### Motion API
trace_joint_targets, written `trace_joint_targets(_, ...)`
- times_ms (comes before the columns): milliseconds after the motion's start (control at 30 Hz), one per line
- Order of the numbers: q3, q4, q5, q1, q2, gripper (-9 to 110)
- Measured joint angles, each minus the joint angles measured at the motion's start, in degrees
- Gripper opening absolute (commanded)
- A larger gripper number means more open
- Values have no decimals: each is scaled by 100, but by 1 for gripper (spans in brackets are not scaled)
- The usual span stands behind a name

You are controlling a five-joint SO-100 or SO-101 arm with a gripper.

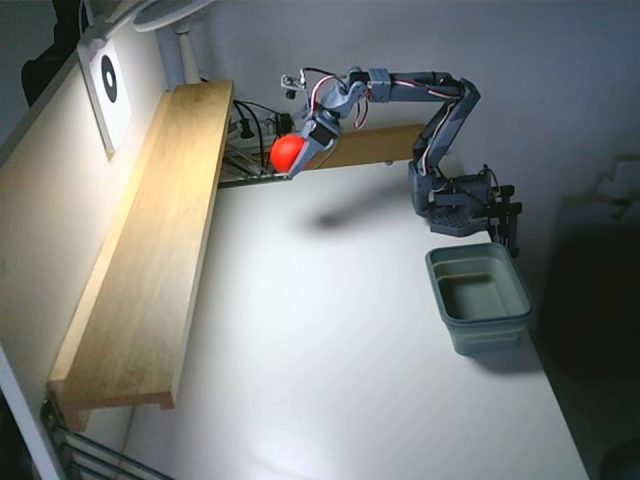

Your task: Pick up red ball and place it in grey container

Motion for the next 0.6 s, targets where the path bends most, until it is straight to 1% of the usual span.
trace_joint_targets(100,0,0,9,-167,0,23)
trace_joint_targets(600,0,0,0,-2654,0,23)
